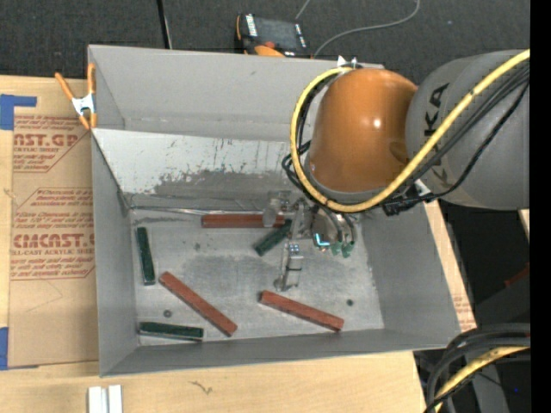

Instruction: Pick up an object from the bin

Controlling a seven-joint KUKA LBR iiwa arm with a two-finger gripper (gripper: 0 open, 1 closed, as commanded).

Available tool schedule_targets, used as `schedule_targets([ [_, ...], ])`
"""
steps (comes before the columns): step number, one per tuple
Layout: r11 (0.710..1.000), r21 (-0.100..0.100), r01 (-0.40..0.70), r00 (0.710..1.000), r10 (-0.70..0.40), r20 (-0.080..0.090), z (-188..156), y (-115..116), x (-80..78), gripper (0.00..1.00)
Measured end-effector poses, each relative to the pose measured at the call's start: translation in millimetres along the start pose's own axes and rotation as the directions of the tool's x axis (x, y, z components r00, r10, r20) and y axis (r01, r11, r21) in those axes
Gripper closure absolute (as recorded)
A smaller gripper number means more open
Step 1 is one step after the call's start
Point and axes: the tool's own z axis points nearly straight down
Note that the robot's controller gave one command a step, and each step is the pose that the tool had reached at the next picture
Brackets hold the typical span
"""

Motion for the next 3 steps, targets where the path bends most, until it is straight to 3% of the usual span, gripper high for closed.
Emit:
schedule_targets([
  [1,1.000,0.000,-0.030,1.000,0.030,0.000,156,-36,28.1,0.00],
  [2,0.978,0.000,0.211,0.977,-0.211,0.009,151,23,-20.5,0.00],
  [3,0.999,0.003,0.039,0.999,-0.039,0.006,111,-72,18.1,0.00],
])
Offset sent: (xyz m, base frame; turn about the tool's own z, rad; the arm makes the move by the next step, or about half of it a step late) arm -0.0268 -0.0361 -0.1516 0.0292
